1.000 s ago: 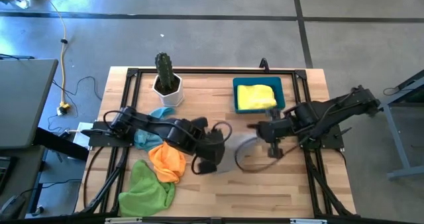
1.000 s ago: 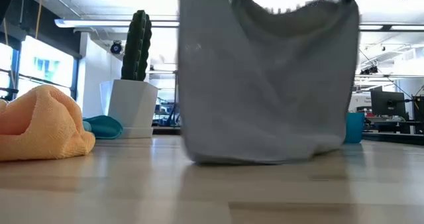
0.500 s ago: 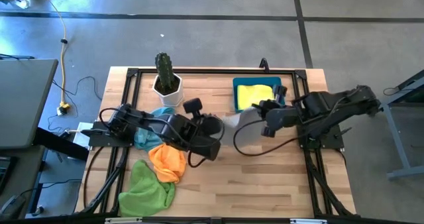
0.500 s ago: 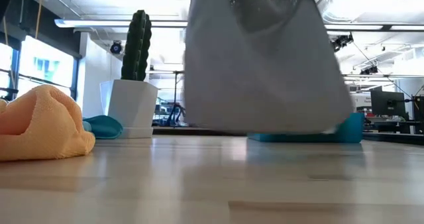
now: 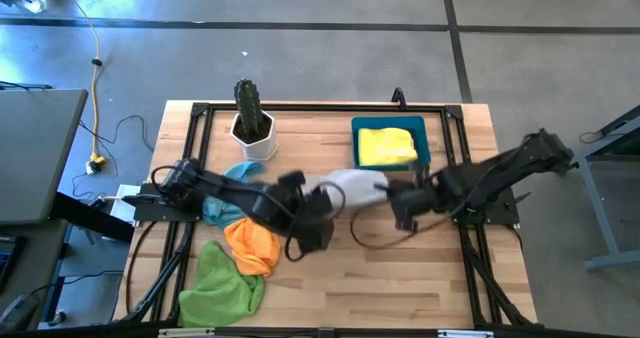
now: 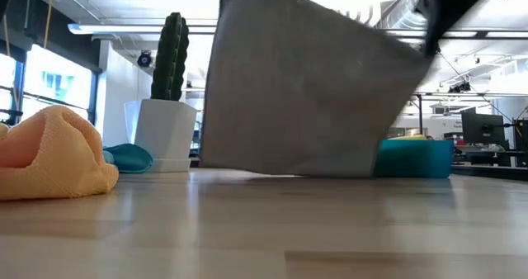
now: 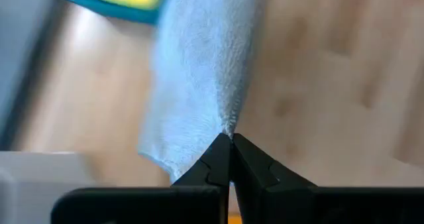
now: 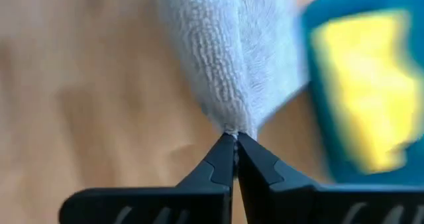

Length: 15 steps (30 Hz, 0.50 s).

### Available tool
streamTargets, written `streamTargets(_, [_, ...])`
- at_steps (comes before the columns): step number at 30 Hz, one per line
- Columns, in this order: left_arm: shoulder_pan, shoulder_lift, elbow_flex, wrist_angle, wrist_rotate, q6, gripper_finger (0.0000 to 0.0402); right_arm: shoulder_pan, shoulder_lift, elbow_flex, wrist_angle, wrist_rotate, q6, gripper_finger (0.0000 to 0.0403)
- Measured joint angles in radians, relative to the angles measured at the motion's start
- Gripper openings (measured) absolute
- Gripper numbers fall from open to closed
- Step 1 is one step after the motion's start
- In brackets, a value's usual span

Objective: Fold microfiber towels
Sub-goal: Fold the gray microfiber cloth

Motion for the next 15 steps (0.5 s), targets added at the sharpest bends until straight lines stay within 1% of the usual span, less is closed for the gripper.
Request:
streamTargets(4, [-0.053, 0.003, -0.170, 0.210, 0.122, -0.024, 0.0000, 0.081, 0.000, -0.145, 0.164, -0.116, 0.090, 0.0000])
streamTargets(6, [-0.075, 0.003, -0.243, 0.323, 0.182, -0.056, 0.0000, 0.115, 0.000, -0.198, 0.274, -0.176, 0.105, 0.0000])
streamTargets(8, [-0.089, 0.003, -0.295, 0.432, 0.256, -0.092, 0.0000, 0.139, 0.000, -0.243, 0.372, -0.260, 0.122, 0.0000])
streamTargets(11, [-0.099, 0.003, -0.340, 0.548, 0.364, -0.131, 0.0000, 0.163, 0.000, -0.290, 0.482, -0.378, 0.125, 0.0000])
streamTargets(13, [-0.100, 0.003, -0.361, 0.594, 0.423, -0.135, 0.0000, 0.170, 0.000, -0.306, 0.521, -0.410, 0.117, 0.0000])
streamTargets(15, [-0.100, 0.003, -0.372, 0.595, 0.432, -0.139, 0.0000, 0.169, 0.000, -0.310, 0.530, -0.385, 0.096, 0.0000])
